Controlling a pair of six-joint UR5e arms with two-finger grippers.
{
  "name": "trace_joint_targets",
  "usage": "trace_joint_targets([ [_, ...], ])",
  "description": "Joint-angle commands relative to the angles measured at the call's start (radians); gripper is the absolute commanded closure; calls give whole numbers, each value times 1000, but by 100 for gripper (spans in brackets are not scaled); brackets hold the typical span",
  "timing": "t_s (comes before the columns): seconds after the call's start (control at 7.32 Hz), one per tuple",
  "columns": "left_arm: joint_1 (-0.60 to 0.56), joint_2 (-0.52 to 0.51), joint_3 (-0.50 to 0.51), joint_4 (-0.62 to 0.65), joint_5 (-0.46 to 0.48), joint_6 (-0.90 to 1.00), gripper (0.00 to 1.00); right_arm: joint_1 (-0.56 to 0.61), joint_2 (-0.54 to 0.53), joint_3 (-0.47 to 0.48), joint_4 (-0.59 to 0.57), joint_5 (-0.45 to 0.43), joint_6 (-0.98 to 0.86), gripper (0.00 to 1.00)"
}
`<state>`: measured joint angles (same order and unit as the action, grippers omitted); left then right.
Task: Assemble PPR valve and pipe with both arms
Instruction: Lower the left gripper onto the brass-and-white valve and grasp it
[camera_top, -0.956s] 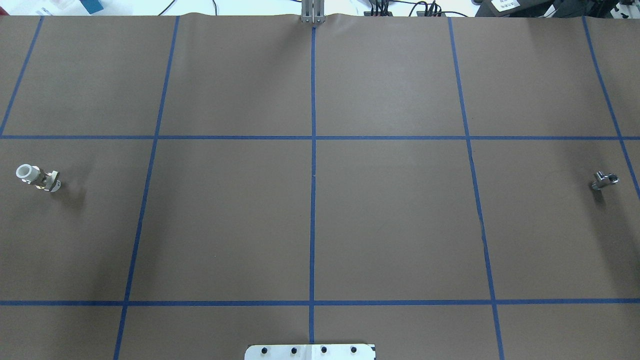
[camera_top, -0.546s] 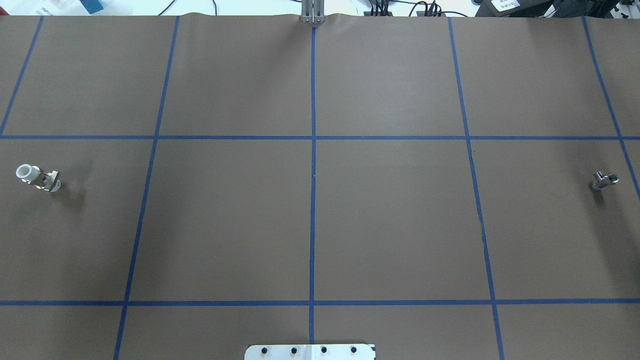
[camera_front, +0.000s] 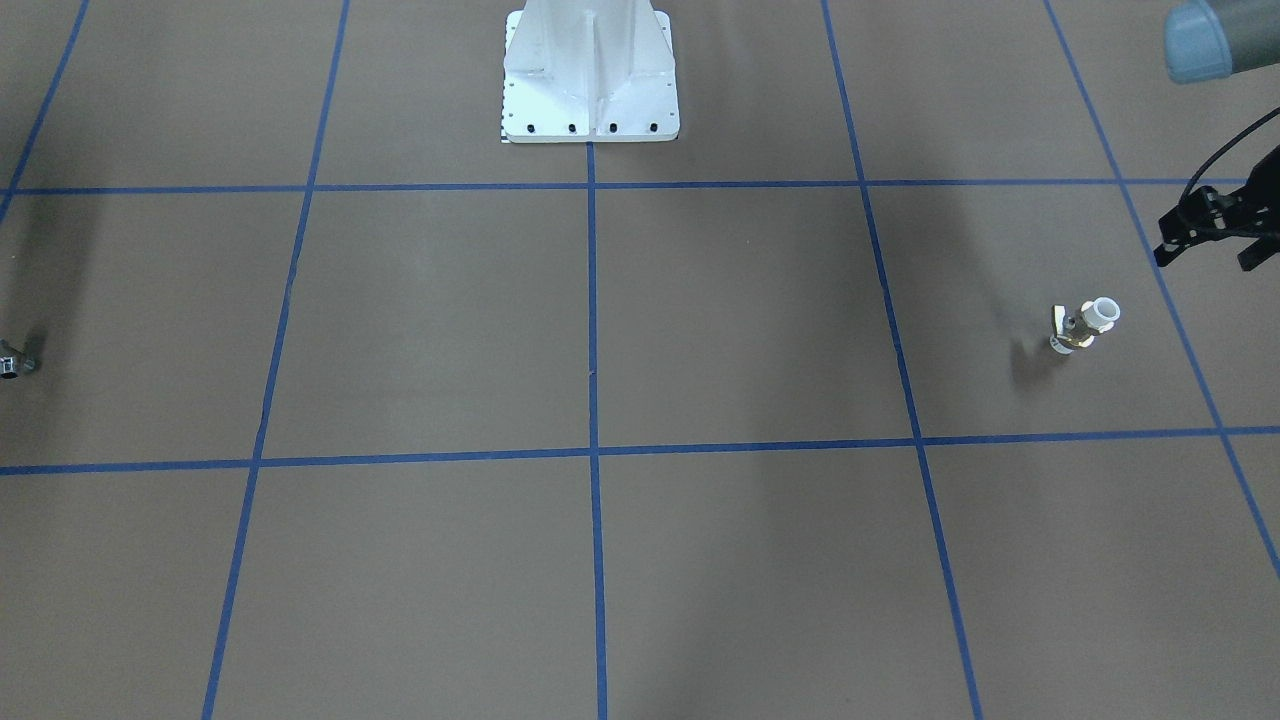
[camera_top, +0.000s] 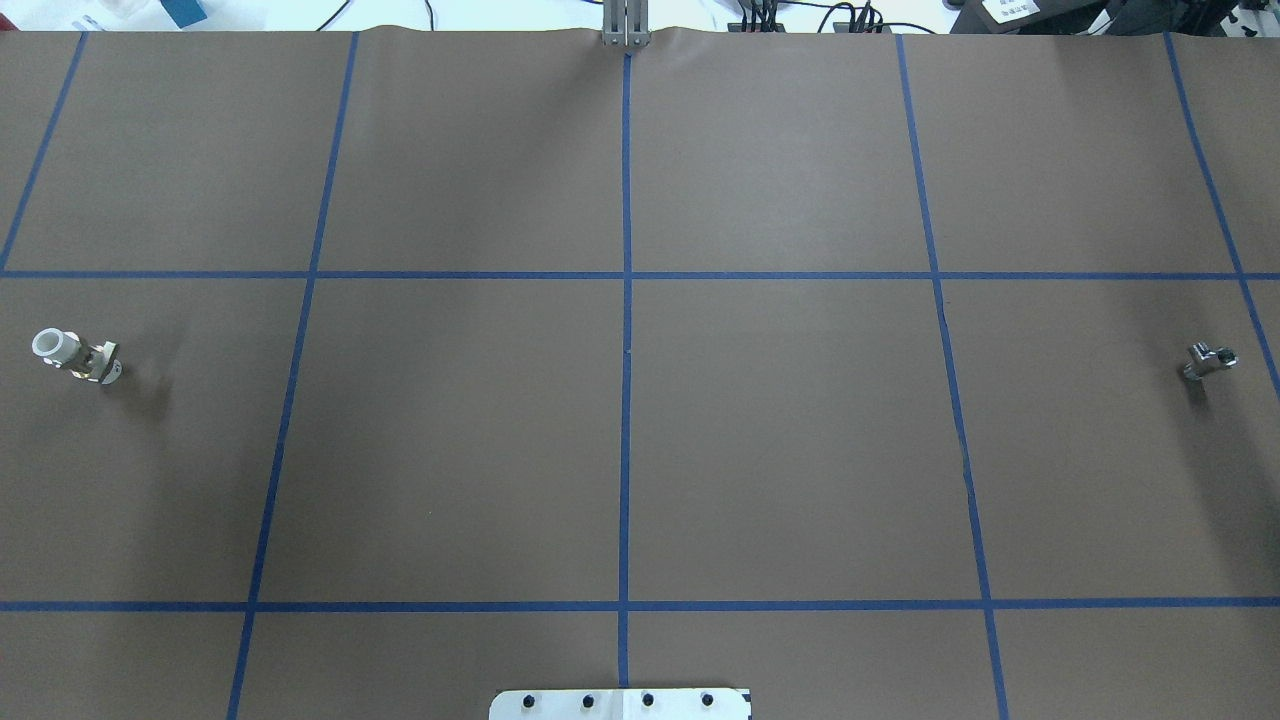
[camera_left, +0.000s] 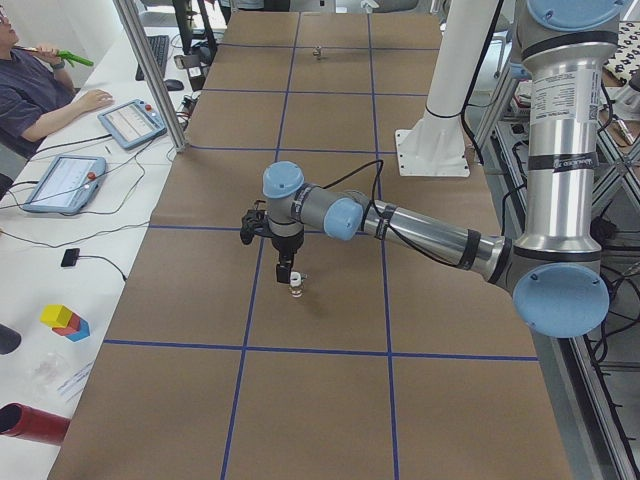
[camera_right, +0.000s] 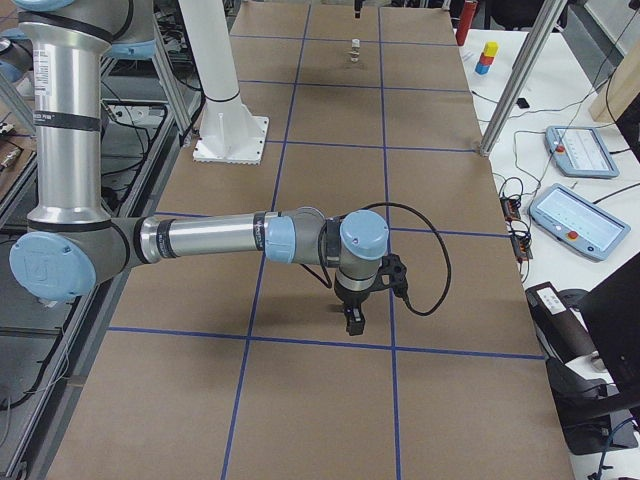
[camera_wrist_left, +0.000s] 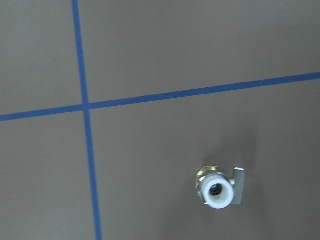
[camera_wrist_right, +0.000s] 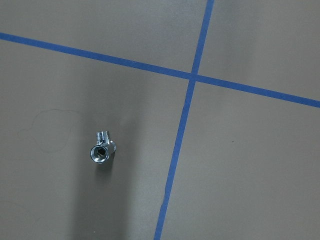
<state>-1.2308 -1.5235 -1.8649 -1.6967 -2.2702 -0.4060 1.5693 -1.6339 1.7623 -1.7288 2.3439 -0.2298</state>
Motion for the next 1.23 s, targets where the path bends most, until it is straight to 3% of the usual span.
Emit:
trace_joint_targets([
  [0.0, 94, -1, 110, -206, 32, -140, 0, 0, 3, -1, 0, 0, 0, 1],
  [0.27, 140, -3, 165, -268, 55, -166, 0, 0, 3, -1, 0, 2, -2, 1],
  [1.09, 177, -26, 207, -268, 54, -166, 2, 0, 3, -1, 0, 0, -2, 1],
])
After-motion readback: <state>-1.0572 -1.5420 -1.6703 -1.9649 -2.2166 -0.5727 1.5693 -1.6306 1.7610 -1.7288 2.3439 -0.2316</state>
